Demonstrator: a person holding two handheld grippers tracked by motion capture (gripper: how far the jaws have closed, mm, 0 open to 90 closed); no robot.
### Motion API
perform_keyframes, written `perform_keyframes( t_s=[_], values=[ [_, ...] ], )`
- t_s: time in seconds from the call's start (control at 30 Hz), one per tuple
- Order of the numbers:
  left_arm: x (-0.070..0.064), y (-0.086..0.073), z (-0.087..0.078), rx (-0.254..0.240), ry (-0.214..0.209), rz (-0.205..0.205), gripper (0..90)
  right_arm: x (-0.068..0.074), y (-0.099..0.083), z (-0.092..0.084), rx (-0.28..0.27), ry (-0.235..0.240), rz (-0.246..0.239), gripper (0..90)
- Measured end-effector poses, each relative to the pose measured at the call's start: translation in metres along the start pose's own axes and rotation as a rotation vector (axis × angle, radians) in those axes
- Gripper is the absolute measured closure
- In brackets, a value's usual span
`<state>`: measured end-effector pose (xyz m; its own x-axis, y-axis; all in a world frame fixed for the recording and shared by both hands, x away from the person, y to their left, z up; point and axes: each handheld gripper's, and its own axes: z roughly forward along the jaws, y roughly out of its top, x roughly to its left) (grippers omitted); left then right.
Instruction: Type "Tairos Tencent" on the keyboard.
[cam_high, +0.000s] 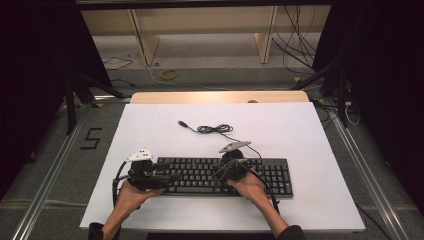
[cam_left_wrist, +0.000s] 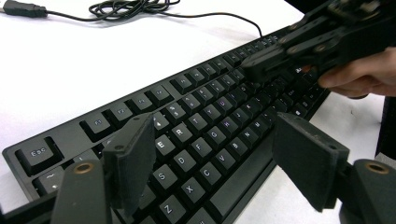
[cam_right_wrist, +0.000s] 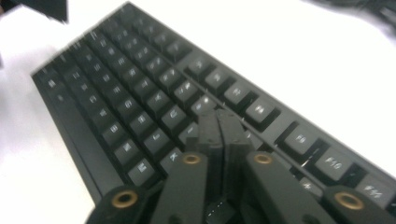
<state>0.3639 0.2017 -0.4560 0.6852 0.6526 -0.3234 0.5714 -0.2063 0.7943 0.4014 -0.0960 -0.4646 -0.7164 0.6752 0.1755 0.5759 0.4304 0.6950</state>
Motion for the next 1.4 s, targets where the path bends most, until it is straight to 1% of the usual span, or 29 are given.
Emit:
perform_keyframes(
  t_s=[0.2, 0.37, 0.57, 0.83, 0.9, 1.07, 1.17, 1.4],
  values=[
    [0.000, 0.000, 0.001, 0.007, 0.006, 0.002, 29.7, -0.001, 0.003, -0.011, -0.045, 0.023, 0.012, 84.6],
    [0.002, 0.001, 0.000, 0.012, 0.011, 0.003, 29.8, -0.001, 0.004, -0.015, -0.058, 0.033, 0.013, 78.7],
    [0.003, 0.002, 0.000, 0.027, 0.013, 0.003, 29.9, 0.001, 0.004, -0.019, -0.073, 0.047, 0.015, 66.9],
    [0.004, 0.004, 0.000, 0.039, 0.020, 0.006, 30.8, 0.004, 0.003, -0.024, -0.085, 0.057, 0.019, 56.5],
    [0.004, 0.004, 0.000, 0.043, 0.022, 0.006, 31.0, 0.005, 0.003, -0.025, -0.087, 0.059, 0.014, 54.7],
    [0.005, 0.006, 0.000, 0.067, 0.026, 0.009, 31.9, 0.007, 0.004, -0.028, -0.099, 0.063, 0.022, 48.2],
    [0.005, 0.008, 0.001, 0.090, 0.041, 0.018, 33.3, 0.009, 0.003, -0.030, -0.103, 0.067, 0.021, 45.4],
    [0.008, 0.011, 0.004, 0.129, 0.053, 0.018, 36.9, 0.012, 0.002, -0.031, -0.105, 0.072, 0.012, 42.5]
  ],
)
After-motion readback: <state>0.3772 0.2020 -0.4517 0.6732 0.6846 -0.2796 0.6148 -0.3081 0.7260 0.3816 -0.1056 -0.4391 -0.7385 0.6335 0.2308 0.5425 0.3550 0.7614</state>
